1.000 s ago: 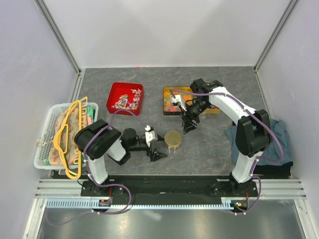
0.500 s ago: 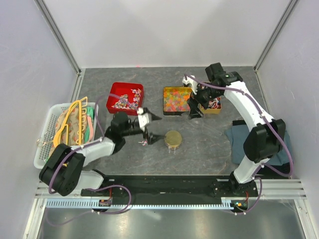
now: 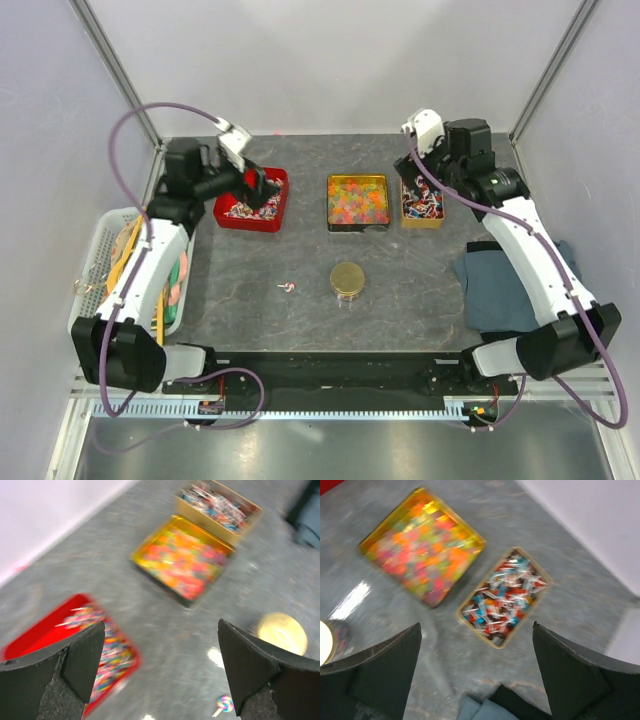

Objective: Pack the candies
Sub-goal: Reset both arms

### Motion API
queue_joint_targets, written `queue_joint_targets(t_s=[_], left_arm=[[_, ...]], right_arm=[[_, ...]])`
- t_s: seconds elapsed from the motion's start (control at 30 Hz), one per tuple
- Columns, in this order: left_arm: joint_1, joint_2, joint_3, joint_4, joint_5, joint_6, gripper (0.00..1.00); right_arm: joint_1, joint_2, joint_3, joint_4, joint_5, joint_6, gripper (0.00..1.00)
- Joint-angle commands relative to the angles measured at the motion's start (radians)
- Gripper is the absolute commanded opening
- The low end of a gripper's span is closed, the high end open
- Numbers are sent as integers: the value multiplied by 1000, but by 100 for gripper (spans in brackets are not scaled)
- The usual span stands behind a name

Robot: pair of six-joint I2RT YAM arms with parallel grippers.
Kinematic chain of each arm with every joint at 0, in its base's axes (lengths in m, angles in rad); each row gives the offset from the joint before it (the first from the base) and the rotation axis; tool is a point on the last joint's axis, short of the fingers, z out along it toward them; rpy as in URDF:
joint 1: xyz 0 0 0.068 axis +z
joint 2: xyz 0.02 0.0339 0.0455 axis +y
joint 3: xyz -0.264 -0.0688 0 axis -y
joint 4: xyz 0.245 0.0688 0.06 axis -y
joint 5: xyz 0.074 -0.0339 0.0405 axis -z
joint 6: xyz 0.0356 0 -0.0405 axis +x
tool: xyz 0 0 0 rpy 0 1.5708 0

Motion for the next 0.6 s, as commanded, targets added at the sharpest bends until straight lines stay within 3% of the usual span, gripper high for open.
queue_joint_targets(t_s=[0.0,0.27,0.57], left_arm=[[130,-14,196,-217,-3,-31,100],[186,-62,388,-324,-97,-25,100],[192,-85,388,-358,-124,-17,99]], right_arm=[[-1,-118,30,168,312,126,98],[-1,-357,-61,304,386,118,98],[-1,-440,-119,358,414,154,98]])
